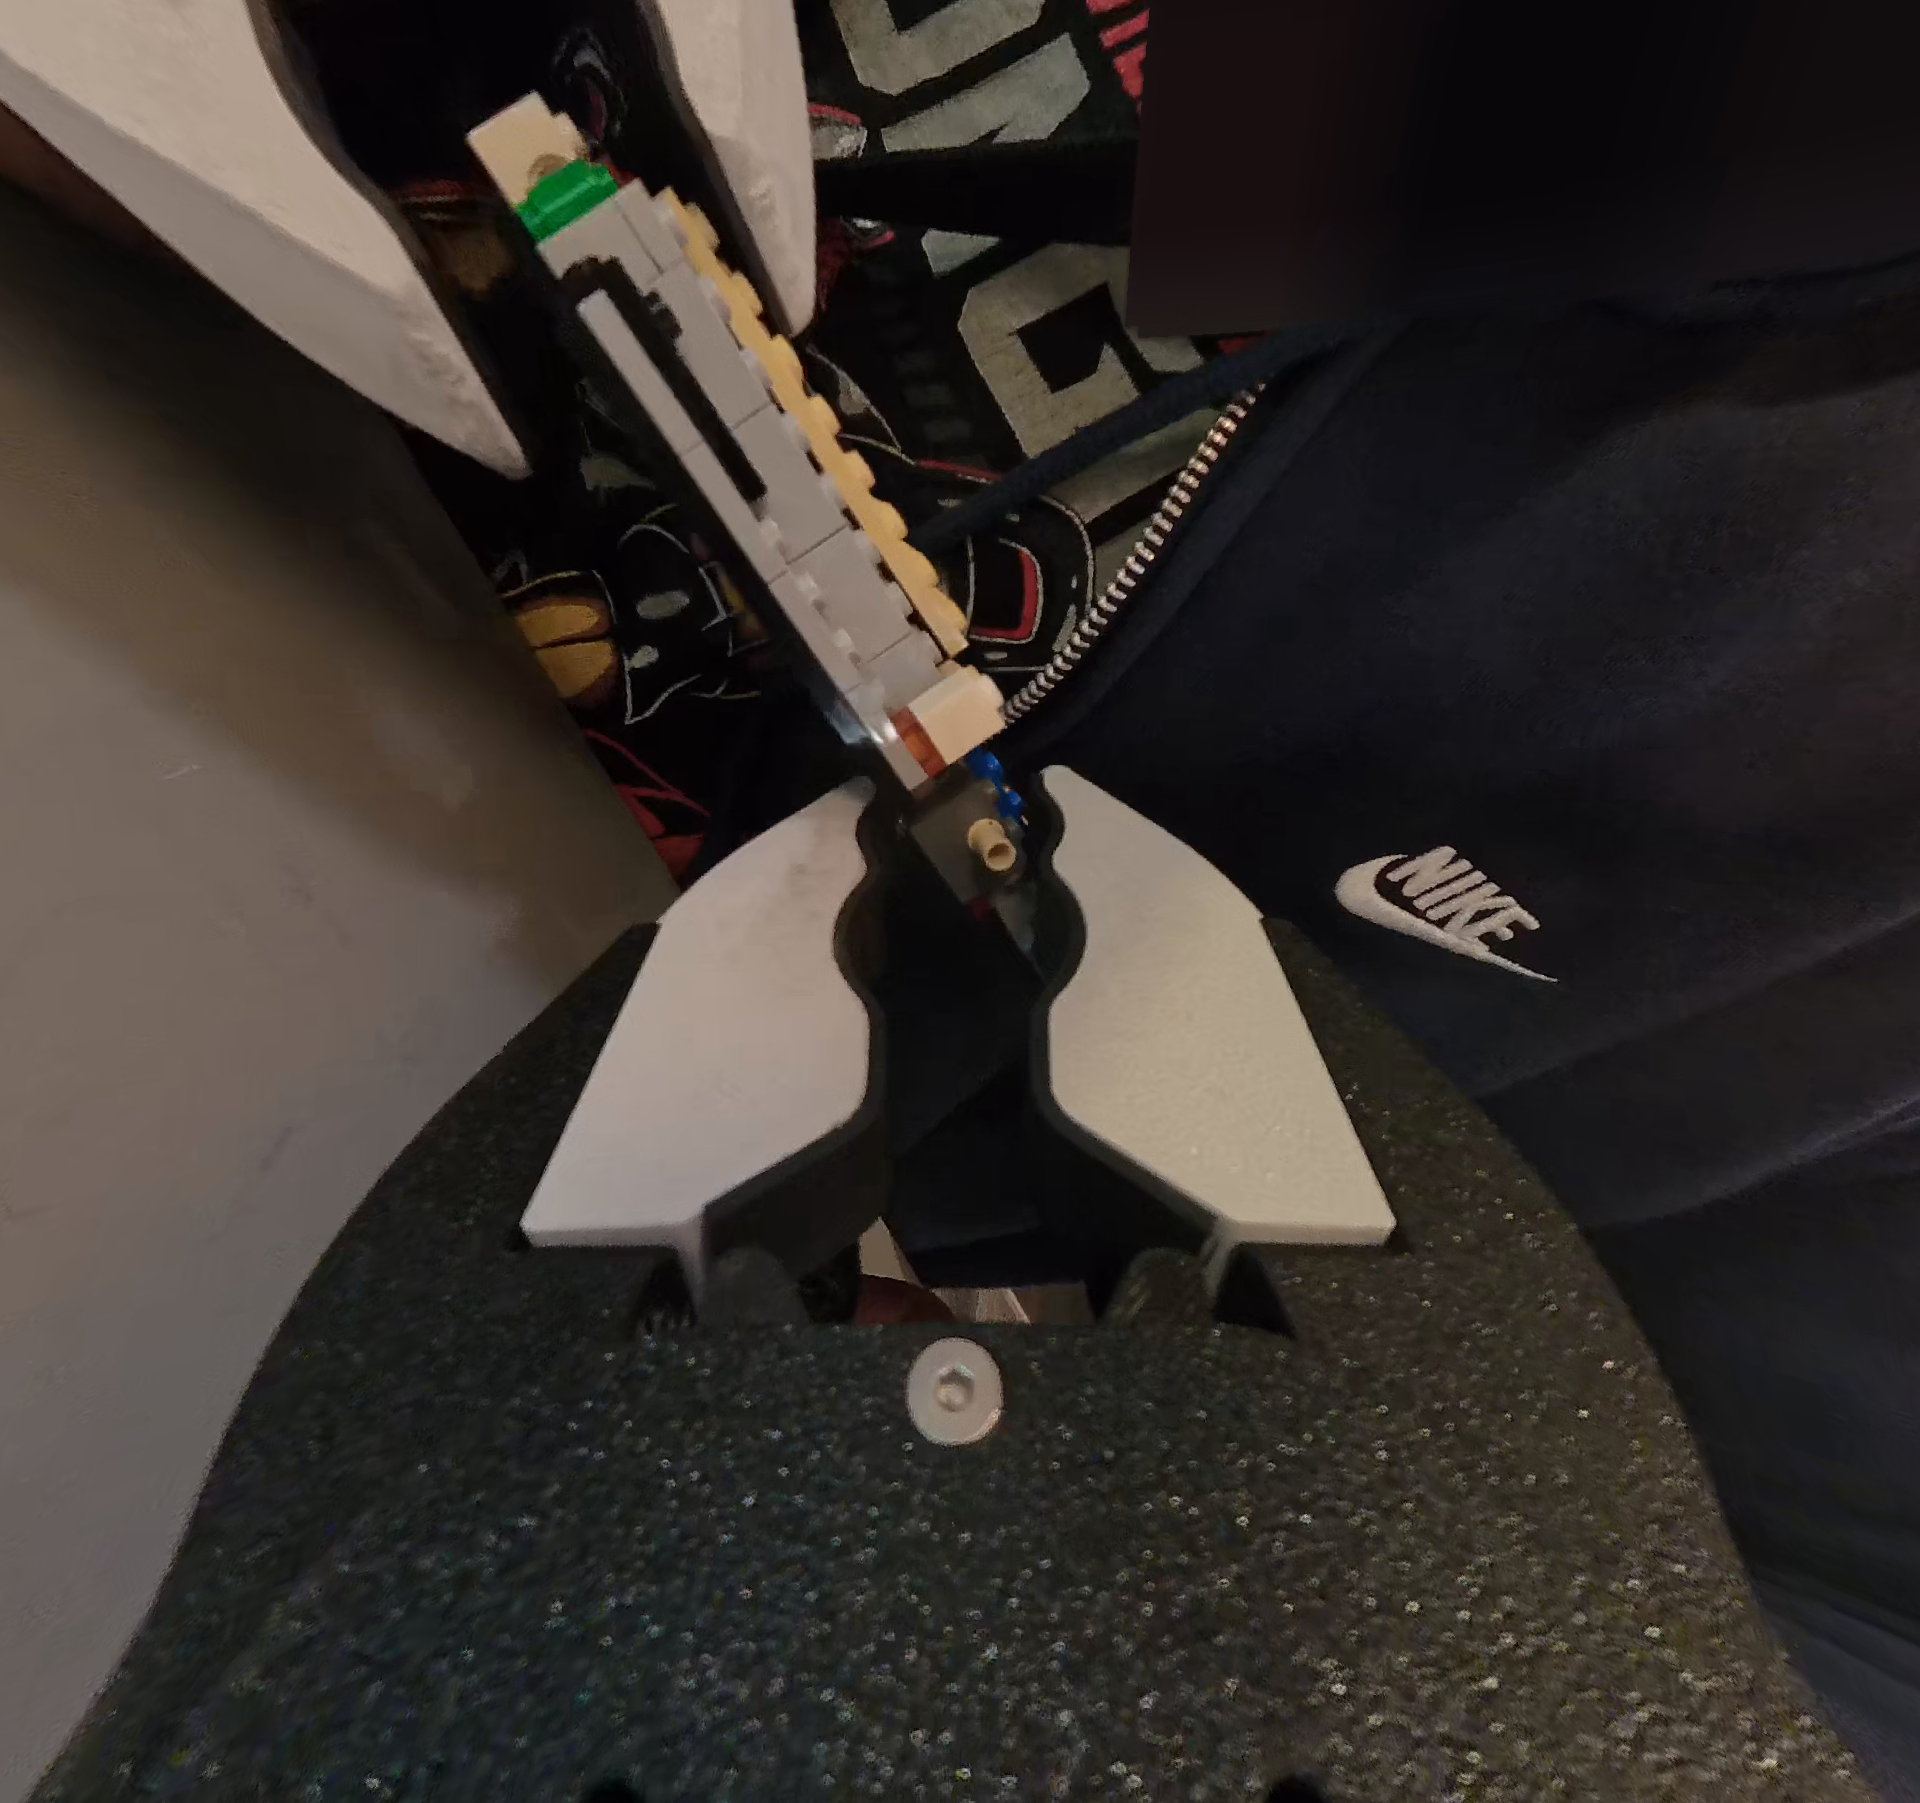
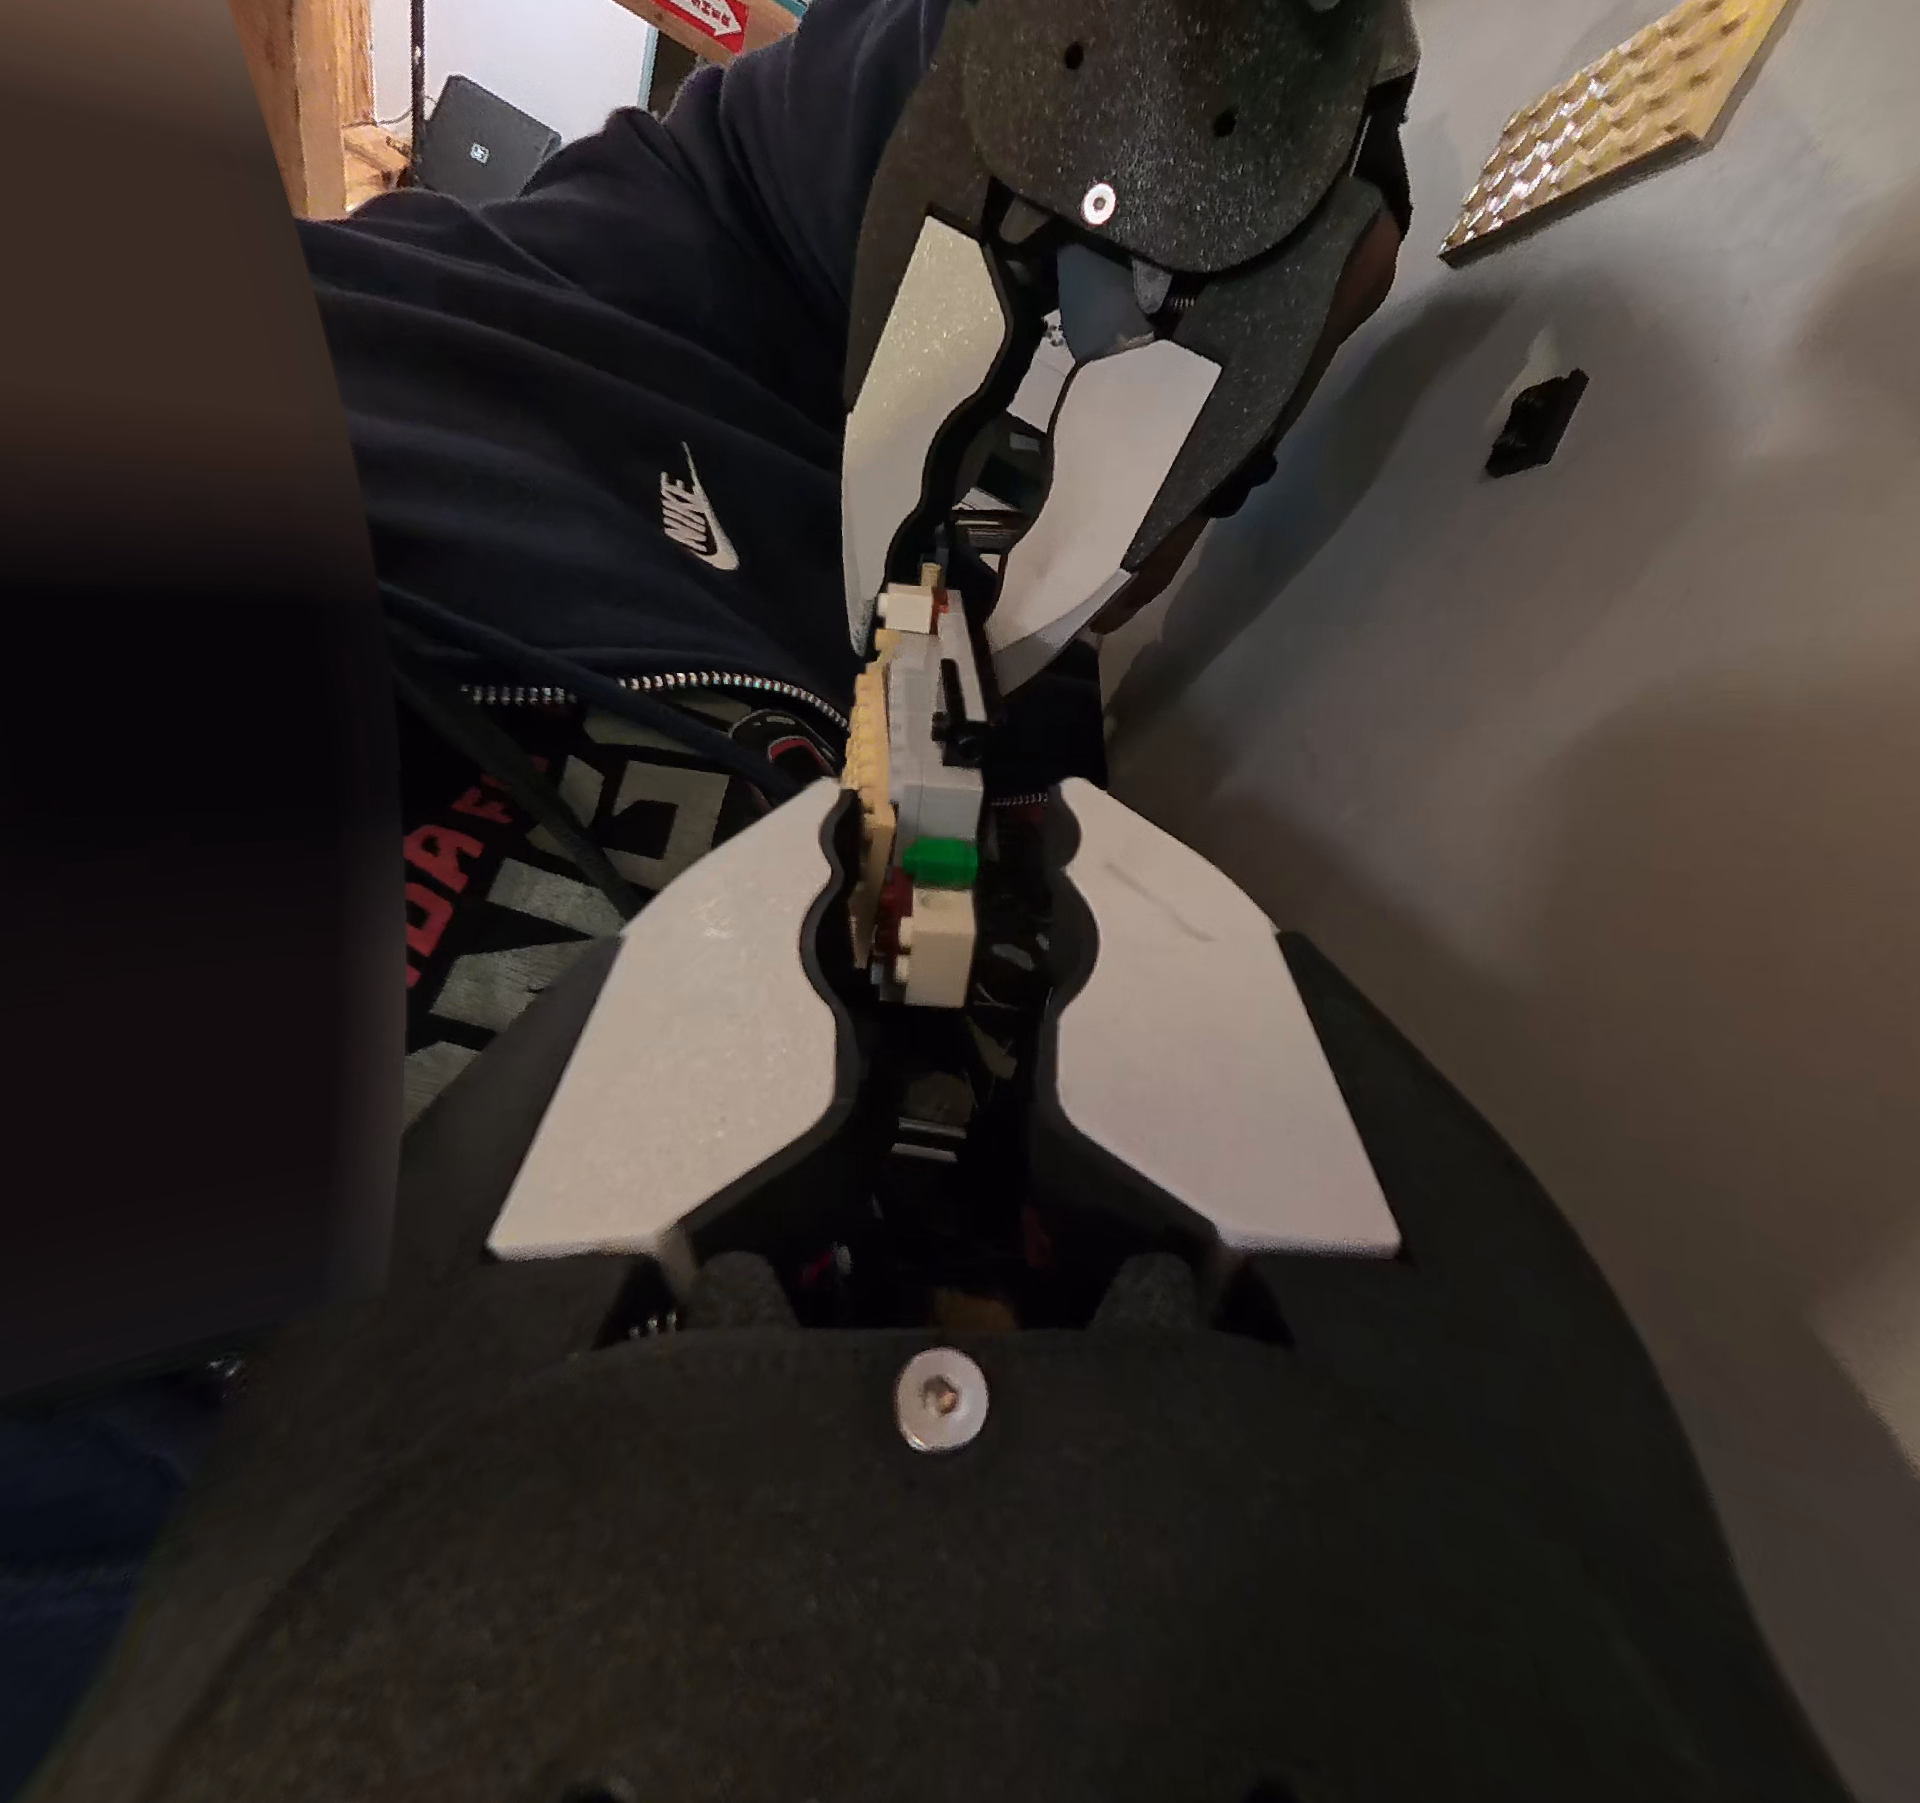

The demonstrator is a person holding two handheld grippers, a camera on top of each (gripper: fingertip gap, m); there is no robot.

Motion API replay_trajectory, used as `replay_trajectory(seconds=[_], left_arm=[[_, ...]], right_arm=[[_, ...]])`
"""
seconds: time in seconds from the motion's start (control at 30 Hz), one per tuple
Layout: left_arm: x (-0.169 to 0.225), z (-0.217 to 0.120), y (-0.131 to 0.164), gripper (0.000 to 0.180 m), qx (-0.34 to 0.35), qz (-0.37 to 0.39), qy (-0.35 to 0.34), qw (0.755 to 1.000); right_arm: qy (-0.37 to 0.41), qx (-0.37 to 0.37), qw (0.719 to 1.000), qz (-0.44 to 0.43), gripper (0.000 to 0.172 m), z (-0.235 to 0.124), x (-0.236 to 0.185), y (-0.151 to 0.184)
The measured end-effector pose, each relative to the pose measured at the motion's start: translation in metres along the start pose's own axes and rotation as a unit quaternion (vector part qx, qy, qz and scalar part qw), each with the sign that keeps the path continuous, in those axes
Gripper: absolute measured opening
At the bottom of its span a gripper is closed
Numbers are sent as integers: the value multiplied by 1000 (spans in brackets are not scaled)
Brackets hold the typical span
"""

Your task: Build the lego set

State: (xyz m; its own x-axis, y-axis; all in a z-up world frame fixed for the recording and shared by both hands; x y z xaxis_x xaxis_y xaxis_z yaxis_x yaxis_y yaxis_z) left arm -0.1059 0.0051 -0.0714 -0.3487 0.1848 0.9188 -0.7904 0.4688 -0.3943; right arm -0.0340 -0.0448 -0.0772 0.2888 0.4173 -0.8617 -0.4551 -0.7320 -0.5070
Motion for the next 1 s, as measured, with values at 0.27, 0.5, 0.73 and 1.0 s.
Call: replay_trajectory(seconds=[0.27, 0.5, 0.73, 1.0], left_arm=[[-1, -1, -2, 24, 18, -4, 7, 1000], [-2, -1, -1, 23, 23, -4, 9, 1000], [-3, -3, -1, 23, 45, -4, 7, 999], [-3, -3, 0, 23, 64, -11, 4, 998]], right_arm=[[3, 3, 1000, -5, 42, -1, -2, 0], [7, 3, 1000, -5, 44, -4, -3, 2], [6, -16, 1000, -2, 46, -3, -7, 16], [15, -14, 1000, 0, 35, 1, -4, 18]])
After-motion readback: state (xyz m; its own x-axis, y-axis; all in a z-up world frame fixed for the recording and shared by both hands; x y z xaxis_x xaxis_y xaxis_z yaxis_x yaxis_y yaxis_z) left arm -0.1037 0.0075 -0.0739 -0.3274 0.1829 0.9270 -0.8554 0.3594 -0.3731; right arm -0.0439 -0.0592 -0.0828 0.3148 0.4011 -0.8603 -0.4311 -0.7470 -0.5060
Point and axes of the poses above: each gripper's, where its closed fingertips meet, z out along the fingers, y out of its underside, x = y × z across the jaws, the point moved 2 cm from there along -z, back along the fingers, and after that the axes turned 4 degrees about -z, right-handed, at the moved point
